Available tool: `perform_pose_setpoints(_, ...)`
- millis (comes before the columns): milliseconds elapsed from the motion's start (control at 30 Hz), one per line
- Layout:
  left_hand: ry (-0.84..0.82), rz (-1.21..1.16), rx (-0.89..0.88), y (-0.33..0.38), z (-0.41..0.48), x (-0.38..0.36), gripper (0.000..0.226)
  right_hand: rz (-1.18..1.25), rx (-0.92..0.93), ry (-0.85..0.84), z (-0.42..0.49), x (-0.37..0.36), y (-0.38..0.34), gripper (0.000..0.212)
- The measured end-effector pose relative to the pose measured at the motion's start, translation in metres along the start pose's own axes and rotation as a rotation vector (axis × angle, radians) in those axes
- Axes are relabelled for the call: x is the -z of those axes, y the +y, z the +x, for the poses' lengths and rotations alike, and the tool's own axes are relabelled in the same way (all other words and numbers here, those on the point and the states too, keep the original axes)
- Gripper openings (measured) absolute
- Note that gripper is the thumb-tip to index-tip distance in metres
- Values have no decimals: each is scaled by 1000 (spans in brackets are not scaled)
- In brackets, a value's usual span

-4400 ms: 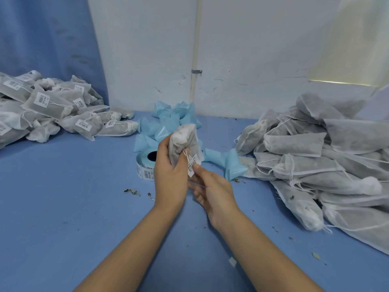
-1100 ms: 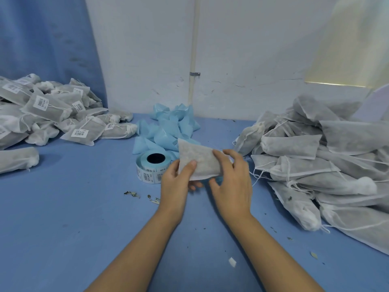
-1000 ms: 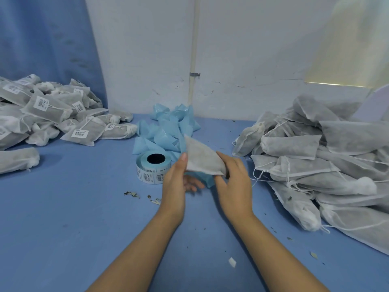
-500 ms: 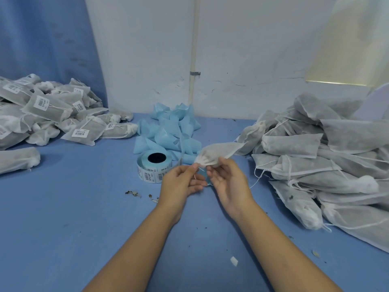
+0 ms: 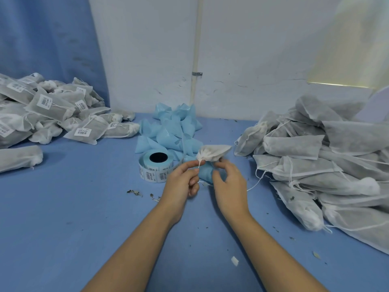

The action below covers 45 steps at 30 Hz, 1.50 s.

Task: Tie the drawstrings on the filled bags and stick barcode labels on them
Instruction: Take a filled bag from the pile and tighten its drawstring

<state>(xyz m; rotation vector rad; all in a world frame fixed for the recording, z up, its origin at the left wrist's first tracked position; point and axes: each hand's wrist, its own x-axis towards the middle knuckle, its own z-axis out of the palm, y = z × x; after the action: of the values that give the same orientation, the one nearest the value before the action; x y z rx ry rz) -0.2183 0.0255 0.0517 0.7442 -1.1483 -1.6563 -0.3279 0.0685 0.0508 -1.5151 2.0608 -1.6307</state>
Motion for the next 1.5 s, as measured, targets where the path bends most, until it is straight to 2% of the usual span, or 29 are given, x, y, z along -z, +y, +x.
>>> perform_pose_setpoints(67,7,30,-11,0,0,0,29,-40,78,63,-2,1,-3,12)
perform_pose_setpoints(133,5,85,-34,0,-1,-2,31,38,68,39,-4,-1,-5,8)
perform_pose_setpoints(233,-19,195,-54,-1,-4,-6,30,280,-92,-76,-7,-6,-9,9)
perform_pose_setpoints(300,-44,260,-57,-1,-7,-8,30,425,-233,-95,-7,-8,-9,9)
perform_pose_setpoints(467,-46,359,-61,-1,-8,-14,36,643,-469,-22,-4,-5,-8,15)
perform_pose_setpoints(600,-13,308,-4,-1,-8,-25,34,820,-591,31,0,-2,-9,15)
perform_pose_setpoints(733,32,401,-37,-5,-7,-27,27,893,-602,13,2,1,-8,13)
perform_pose_setpoints(933,167,775,-313,-11,-9,-8,8,1001,-535,-206,6,11,-3,16)
perform_pose_setpoints(1033,176,1041,-400,-9,-10,-4,14,854,-463,-171,6,8,-2,17)
perform_pose_setpoints(1100,180,1225,-440,-8,-12,-5,19,622,-329,-123,4,6,-1,18)
perform_pose_setpoints(1167,205,1334,-461,-6,-15,-5,22,289,-132,-99,2,7,0,18)
perform_pose_setpoints(1233,219,1345,-495,-4,-16,-6,23,-60,25,-98,1,10,1,20)
perform_pose_setpoints(1367,190,1301,-670,-4,-19,-12,15,-471,181,-70,-1,13,-5,19)
perform_pose_setpoints(1433,148,1298,-766,-5,-19,-14,11,-585,218,-100,-2,13,-6,18)
perform_pose_setpoints(1500,82,1274,-779,-7,-16,-15,34,-604,243,-118,-4,13,-6,21)
